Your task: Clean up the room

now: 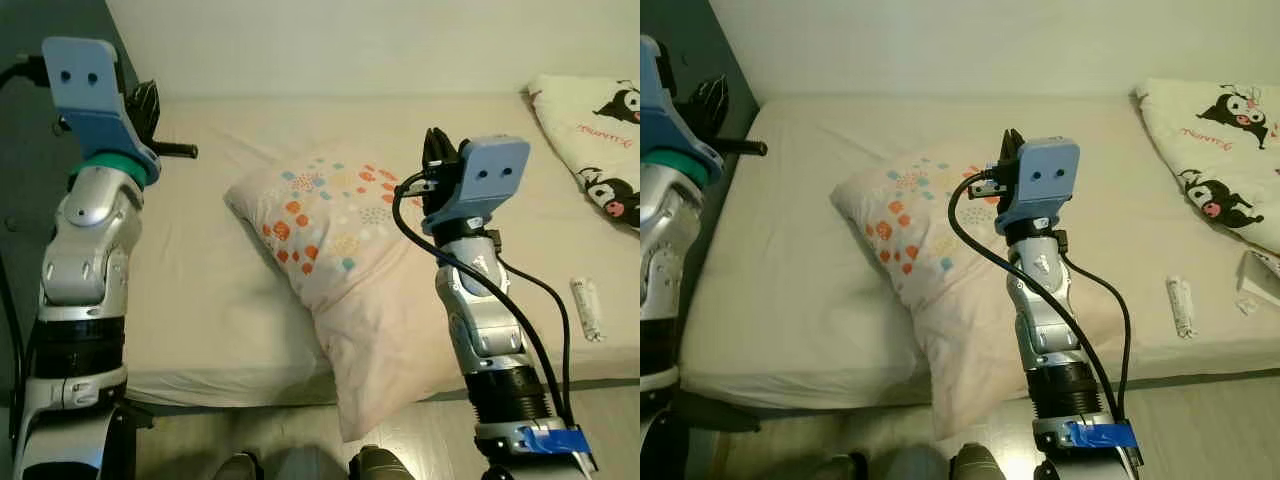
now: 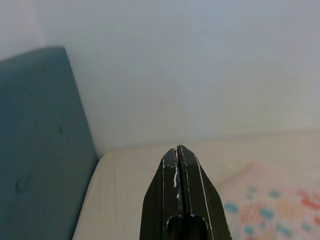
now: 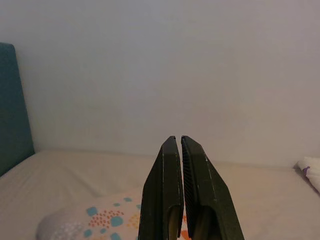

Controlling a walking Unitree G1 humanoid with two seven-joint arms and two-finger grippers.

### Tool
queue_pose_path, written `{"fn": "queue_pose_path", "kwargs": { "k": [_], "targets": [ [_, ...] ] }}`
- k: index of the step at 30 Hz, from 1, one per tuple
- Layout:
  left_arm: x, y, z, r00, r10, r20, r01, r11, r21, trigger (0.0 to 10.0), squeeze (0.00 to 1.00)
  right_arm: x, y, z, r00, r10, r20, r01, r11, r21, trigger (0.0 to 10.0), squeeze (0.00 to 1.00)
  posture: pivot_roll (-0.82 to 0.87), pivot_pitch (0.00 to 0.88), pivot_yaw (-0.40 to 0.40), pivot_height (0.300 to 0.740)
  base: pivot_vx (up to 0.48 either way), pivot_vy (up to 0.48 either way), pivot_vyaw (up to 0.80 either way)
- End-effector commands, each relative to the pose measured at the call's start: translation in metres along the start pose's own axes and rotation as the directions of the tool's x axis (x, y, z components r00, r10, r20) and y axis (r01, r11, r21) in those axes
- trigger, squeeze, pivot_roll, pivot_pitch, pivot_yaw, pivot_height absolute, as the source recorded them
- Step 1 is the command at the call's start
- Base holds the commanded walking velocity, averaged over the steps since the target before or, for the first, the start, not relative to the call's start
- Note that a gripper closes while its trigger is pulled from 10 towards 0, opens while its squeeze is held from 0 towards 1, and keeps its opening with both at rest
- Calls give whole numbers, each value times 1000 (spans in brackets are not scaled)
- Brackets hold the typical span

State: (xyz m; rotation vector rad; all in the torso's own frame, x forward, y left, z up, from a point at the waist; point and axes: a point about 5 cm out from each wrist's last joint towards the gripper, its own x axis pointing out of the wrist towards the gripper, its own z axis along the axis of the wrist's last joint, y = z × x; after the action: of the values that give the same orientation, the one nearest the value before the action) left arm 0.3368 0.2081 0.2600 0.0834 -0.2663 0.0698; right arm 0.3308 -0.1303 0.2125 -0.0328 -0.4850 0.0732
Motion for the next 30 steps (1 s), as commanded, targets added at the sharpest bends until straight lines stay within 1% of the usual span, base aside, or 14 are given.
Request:
{"fn": "queue_pose_path", "kwargs": {
  "k": [1,3,5,6,8,9,13,14,18,21,23,24,26,30],
  "targets": [
    [-9,-6,-23,996,-31,-82,33,999,27,10000,0,-7,5,-14,998,12,-68,-9,999,42,10000,0,16,70,12,740,0,0,0],
    [-13,-8,-32,993,-44,-109,48,998,30,10000,0,-10,10,-19,995,22,-94,-16,997,74,10000,0,14,69,12,740,0,0,0],
    [-20,-13,-45,987,-65,-145,71,997,40,10000,0,-17,18,-28,989,38,-140,-16,988,155,10000,0,11,66,9,740,0,0,0],
    [-20,-13,-45,987,-65,-145,71,997,40,10000,0,-17,18,-28,989,38,-140,-16,988,155,10000,0,11,66,9,740,0,0,0],
    [-29,-19,-58,981,-93,-169,105,992,67,10000,0,-27,27,-41,976,56,-209,-7,974,226,10000,0,11,65,7,740,0,0,0],
    [-29,-19,-58,981,-93,-169,105,992,67,10000,0,-27,27,-41,976,56,-209,-7,974,226,10000,0,11,65,7,740,0,0,0],
    [-47,-27,-86,963,-153,-223,180,978,105,10000,0,-55,42,-75,914,128,-385,-31,968,249,10000,0,3,55,0,740,0,0,0],
    [-52,-27,-95,958,-149,-246,179,978,107,10000,0,-60,43,-79,906,126,-405,-21,967,253,10000,0,2,53,-2,740,0,0,0],
    [-58,-26,-104,953,-137,-269,170,980,105,10000,0,-65,42,-84,901,125,-415,-23,970,244,10000,0,1,53,-3,740,0,0,0],
    [-66,-30,-113,953,-142,-267,183,974,133,10000,0,-71,40,-88,903,129,-410,-36,973,226,10000,0,-3,47,-2,740,0,0,0],
    [-76,-37,-122,949,-151,-277,197,970,144,10000,0,-77,42,-90,901,161,-403,-60,966,251,10000,0,-5,42,1,740,0,0,0],
    [-76,-37,-122,949,-151,-277,197,970,144,10000,0,-77,42,-90,901,161,-403,-60,966,251,10000,0,-5,42,1,740,0,0,0],
    [-83,-37,-135,940,-125,-317,177,974,139,10000,0,-84,47,-98,875,206,-439,-118,969,218,10000,0,-8,37,3,740,0,0,0],
    [-89,-35,-145,932,-103,-347,163,975,148,10000,0,-90,49,-106,848,224,-481,-161,972,168,10000,0,-11,31,9,740,0,0,0]
  ]
}}
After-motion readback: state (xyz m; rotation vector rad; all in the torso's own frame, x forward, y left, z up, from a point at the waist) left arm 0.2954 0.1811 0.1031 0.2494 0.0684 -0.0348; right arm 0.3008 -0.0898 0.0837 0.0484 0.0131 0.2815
